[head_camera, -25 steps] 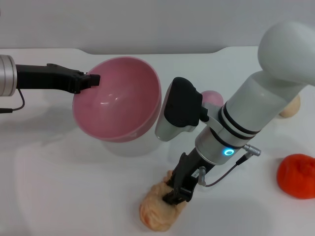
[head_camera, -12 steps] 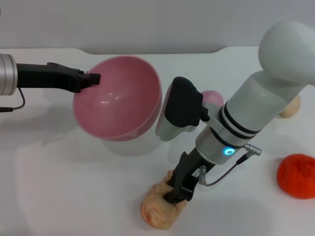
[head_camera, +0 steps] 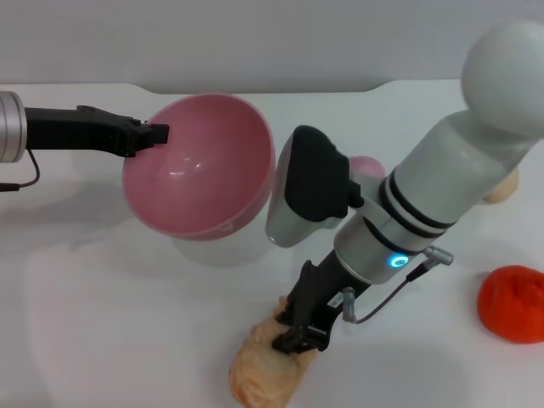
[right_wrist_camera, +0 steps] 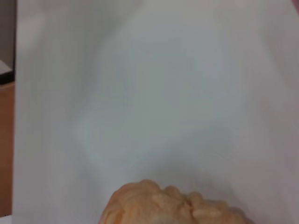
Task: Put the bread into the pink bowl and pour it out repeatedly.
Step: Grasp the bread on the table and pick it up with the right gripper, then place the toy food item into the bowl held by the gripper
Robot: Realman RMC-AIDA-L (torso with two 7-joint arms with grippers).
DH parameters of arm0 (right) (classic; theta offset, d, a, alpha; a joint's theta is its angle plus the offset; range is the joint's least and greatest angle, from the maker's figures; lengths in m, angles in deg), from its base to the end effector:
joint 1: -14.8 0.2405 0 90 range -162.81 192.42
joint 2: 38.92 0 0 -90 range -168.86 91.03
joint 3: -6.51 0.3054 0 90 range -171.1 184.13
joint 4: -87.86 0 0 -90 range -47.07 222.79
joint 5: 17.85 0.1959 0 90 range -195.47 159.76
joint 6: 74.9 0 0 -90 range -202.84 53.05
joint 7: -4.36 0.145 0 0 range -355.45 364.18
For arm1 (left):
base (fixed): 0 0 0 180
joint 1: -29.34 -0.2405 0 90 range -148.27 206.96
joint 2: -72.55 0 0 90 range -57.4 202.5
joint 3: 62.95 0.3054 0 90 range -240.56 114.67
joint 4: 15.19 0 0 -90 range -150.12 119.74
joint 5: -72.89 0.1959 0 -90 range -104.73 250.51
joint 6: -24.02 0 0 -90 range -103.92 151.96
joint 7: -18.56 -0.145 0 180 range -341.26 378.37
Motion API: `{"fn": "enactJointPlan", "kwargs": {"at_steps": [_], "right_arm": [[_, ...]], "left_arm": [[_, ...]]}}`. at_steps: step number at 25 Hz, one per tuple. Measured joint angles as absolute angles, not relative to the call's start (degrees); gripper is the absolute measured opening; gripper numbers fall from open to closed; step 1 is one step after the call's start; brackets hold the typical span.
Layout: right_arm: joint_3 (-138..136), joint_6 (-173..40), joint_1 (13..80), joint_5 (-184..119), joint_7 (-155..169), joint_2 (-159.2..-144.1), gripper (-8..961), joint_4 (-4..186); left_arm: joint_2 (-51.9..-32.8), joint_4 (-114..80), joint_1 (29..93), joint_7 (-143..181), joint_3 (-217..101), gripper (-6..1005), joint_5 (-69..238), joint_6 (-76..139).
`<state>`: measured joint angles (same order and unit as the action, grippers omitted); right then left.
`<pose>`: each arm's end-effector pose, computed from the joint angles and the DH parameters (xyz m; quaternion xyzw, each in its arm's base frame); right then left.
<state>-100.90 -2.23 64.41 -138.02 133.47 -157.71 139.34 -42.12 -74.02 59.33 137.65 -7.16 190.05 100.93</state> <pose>0.1627 0.3476 -0.1423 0.9792 -0.1128 0.1649 0.0361 -0.2700 0.3924 0.0291 -0.9027 -0.3521 -0.1375 0.2057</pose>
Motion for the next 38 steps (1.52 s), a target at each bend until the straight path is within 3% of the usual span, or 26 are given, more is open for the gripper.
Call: {"fn": "enactJointPlan", "kwargs": {"at_steps": [12, 27, 38], "right_arm": [[-92.62, 6.88, 56.68, -145.74, 137.28, -157.81, 241, 164.42], [-79.49, 18.67, 56.74, -145.25, 140.62, -158.01, 179, 194.16], [-73.25, 13.25, 54.42, -149.91, 138.9, -157.95, 163, 193.14]], "left_arm": [[-42.05, -73.56, 59.57, 137.72, -7.76, 50, 190.42, 100.09], [-41.91, -73.54, 59.17, 137.91, -7.5, 51, 190.59, 100.05], [-43.33, -73.97, 59.12, 137.78, -6.84, 52, 190.59, 102.05]]}}
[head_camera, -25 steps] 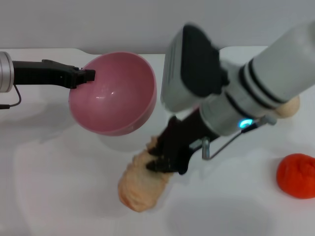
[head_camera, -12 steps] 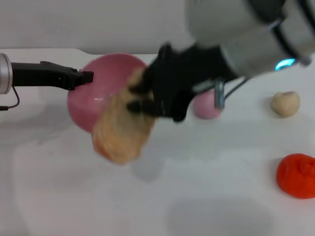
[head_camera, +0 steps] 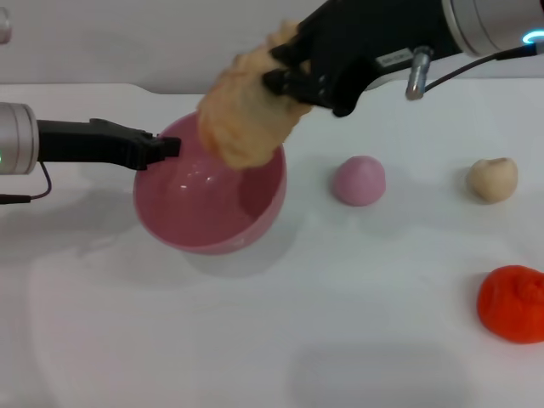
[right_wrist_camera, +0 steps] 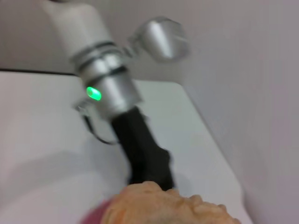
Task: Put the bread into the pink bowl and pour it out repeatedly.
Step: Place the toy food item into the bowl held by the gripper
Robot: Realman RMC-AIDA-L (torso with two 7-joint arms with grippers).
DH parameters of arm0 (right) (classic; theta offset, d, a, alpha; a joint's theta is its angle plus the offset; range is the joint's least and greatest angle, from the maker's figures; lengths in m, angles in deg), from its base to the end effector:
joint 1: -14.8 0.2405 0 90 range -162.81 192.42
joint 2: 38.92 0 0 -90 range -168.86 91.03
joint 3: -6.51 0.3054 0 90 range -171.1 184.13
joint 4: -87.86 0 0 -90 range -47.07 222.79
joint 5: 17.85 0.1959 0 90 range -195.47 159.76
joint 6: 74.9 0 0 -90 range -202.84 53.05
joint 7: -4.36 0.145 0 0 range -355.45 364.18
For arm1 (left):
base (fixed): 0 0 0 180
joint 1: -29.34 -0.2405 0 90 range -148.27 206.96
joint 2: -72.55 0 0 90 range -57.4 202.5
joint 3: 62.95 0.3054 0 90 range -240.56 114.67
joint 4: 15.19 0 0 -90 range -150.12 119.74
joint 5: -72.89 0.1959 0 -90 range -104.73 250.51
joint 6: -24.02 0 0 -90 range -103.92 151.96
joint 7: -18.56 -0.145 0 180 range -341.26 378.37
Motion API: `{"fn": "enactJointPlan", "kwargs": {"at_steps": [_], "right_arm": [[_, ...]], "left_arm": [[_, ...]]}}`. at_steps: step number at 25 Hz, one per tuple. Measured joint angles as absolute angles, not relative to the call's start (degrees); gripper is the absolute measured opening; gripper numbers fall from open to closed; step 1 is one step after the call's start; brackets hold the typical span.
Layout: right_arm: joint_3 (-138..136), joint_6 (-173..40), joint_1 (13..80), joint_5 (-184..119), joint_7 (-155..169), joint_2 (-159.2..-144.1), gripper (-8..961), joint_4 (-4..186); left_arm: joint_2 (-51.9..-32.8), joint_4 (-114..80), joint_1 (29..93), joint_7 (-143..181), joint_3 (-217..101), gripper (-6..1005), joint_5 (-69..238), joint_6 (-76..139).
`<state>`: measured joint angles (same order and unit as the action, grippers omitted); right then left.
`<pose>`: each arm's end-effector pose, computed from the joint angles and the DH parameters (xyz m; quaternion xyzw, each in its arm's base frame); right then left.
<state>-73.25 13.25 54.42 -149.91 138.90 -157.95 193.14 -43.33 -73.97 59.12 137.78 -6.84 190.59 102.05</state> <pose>0.0585 0.3531 0.0140 -0.9785 -0.0163 0.0192 0.2046 -0.2677 0.3860 0.0175 -0.9051 -0.3566 -0.1361 0.1872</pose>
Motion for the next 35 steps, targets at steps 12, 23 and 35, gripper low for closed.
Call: {"fn": "enactJointPlan", "kwargs": {"at_steps": [12, 23, 35], "right_arm": [[-74.93, 9.89, 54.04, -153.31, 136.61, -157.83, 147, 186.35], [-78.88, 5.88, 56.06, -152.79, 136.34, -157.83, 142, 184.3], [-81.86, 1.3, 56.35, -152.83, 135.78, -157.93, 434, 182.55]], "left_arm": [[-43.36, -74.03, 59.6, 138.16, -5.37, 53, 190.57, 102.18], [-43.77, -74.08, 59.77, 137.82, -3.98, 54, 190.58, 102.34], [-43.89, -74.08, 60.03, 137.71, -3.54, 55, 190.58, 102.36]]}}
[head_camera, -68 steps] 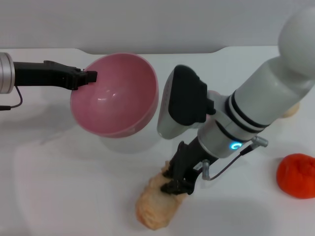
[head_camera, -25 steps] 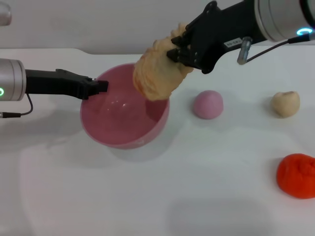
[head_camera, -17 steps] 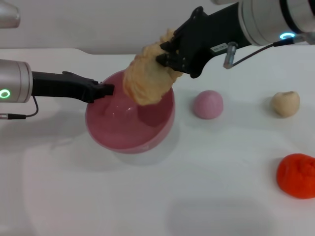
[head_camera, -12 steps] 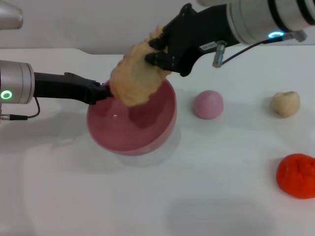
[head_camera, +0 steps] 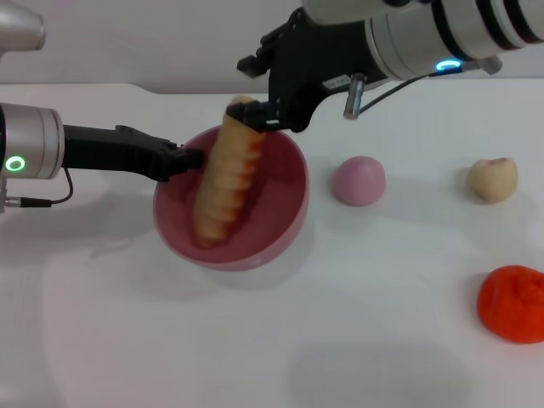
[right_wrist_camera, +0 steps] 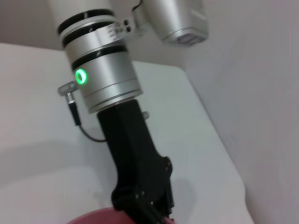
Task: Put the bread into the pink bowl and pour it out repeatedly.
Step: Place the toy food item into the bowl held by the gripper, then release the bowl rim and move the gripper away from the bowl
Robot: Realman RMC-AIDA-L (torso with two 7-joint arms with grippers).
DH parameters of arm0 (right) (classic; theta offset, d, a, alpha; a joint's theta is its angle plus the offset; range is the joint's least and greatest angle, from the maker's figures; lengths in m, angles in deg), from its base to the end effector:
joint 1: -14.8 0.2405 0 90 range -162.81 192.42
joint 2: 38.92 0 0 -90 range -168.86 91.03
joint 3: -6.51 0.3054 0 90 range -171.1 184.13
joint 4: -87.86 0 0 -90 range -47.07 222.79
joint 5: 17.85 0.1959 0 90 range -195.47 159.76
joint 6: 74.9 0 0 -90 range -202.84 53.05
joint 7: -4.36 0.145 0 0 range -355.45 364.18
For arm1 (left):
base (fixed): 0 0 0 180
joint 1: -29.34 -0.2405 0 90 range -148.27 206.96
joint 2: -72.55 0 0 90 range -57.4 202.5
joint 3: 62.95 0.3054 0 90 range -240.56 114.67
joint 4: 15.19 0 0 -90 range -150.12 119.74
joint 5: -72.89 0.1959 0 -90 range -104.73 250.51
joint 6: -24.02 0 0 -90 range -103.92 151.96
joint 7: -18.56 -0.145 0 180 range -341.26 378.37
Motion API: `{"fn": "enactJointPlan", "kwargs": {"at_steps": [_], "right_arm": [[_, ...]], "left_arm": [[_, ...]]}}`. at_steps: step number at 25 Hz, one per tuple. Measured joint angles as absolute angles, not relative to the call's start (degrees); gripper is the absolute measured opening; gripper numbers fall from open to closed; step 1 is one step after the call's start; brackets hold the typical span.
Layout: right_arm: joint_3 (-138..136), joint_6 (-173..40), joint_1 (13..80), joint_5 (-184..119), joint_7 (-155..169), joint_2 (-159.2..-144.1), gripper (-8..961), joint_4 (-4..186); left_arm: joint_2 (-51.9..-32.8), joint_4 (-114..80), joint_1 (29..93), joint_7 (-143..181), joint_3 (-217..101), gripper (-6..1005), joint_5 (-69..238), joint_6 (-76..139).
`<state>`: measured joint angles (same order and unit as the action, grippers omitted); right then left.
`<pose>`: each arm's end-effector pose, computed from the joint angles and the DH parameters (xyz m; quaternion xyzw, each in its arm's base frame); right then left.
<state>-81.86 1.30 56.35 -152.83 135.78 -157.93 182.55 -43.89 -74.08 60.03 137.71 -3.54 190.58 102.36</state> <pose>0.0592 0.3740 -0.0277 -0.9778 -0.0418 0.0009 0.2055 -0.2553 0.3848 0.0030 -0.9188 -0.3380 -0.1228 0.1630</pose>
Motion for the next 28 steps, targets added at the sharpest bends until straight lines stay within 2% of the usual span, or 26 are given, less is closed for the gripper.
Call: {"fn": "enactJointPlan", "kwargs": {"at_steps": [4, 6, 16, 28], "right_arm": [[-81.44, -4.2, 53.49, -152.8, 135.62, -158.1, 483, 184.11], [-81.29, -13.59, 49.02, -152.36, 134.25, -158.5, 483, 185.55], [-80.4, -36.72, 38.88, -137.58, 124.89, -158.71, 483, 181.14], [-82.64, -51.11, 35.37, -115.65, 106.52, -158.23, 483, 173.47]], "left_arm": [[-43.84, -73.9, 60.1, 137.69, -3.42, 55, 190.9, 102.1], [-44.04, -73.78, 60.15, 137.68, -3.3, 55, 192.72, 101.69], [-44.79, -72.87, 60.2, 137.65, -2.86, 56, 196.23, 99.43], [-44.7, -72.66, 60.16, 137.64, -2.84, 57, 196.36, 98.7]]}}
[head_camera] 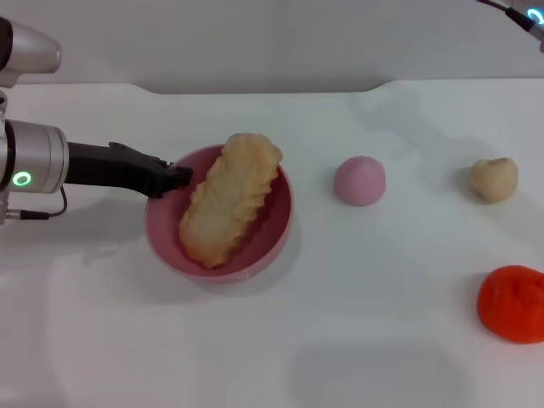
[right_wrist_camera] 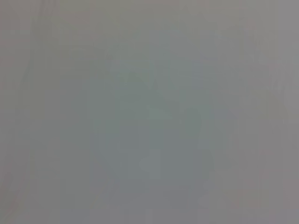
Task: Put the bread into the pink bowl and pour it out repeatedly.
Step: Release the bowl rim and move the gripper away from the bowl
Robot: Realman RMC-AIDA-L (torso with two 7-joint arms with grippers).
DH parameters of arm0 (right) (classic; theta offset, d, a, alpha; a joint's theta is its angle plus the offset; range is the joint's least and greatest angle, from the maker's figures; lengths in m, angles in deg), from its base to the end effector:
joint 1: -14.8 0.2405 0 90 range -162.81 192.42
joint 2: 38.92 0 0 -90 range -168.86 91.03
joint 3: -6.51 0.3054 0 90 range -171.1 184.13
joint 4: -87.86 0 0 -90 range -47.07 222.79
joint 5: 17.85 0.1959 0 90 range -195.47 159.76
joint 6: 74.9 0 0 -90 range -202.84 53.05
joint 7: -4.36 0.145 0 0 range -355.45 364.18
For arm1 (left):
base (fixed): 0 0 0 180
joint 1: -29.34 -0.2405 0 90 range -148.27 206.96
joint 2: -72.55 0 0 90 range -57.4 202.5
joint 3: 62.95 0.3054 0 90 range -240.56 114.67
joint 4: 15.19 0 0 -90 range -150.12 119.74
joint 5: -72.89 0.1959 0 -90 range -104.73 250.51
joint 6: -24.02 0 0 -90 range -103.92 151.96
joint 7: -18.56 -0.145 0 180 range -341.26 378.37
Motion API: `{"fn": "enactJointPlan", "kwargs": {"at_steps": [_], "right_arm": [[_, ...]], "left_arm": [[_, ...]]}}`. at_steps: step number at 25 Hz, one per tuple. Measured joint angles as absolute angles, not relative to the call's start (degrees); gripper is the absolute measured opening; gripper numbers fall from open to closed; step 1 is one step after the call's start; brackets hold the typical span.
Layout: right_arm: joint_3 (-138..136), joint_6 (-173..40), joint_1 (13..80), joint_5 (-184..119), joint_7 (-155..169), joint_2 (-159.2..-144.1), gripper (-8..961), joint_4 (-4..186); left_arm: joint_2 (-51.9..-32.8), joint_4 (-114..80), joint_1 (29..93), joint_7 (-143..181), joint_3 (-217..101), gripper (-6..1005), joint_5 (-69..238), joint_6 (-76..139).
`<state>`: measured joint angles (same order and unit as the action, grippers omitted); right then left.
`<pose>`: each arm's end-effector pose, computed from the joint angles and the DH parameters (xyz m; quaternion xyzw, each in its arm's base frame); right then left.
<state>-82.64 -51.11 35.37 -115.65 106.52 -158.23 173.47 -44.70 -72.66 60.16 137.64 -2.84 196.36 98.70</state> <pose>0.1368 0.4015 0.0285 -0.8327 0.0735 0.2797 0.4721 -0.2707 0.3867 -0.0076 -0.9169 -0.3445 -0.0772 0.1865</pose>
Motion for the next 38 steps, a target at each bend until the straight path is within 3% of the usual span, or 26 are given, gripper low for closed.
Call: {"fn": "enactJointPlan", "kwargs": {"at_steps": [11, 18, 26, 38], "right_arm": [[-80.88, -49.55, 35.21, -78.63, 76.1, -158.18, 483, 167.31], [-77.5, -16.52, 35.91, -41.46, 41.87, -158.01, 483, 147.05], [-81.4, -6.8, 35.64, -30.89, 21.98, -158.32, 483, 138.48], [-81.28, -3.7, 35.54, -28.32, 20.19, -158.35, 483, 132.44]], "left_arm": [[-44.7, -72.66, 60.08, 137.35, -2.84, 57, 196.39, 98.27], [-44.75, -72.67, 59.7, 137.03, -2.85, 58, 196.39, 98.26], [-44.77, -72.5, 59.78, 137.03, -2.84, 58, 196.32, 97.95], [-44.44, -69.52, 60.87, 137.0, -2.22, 59, 199.87, 95.18]]}}
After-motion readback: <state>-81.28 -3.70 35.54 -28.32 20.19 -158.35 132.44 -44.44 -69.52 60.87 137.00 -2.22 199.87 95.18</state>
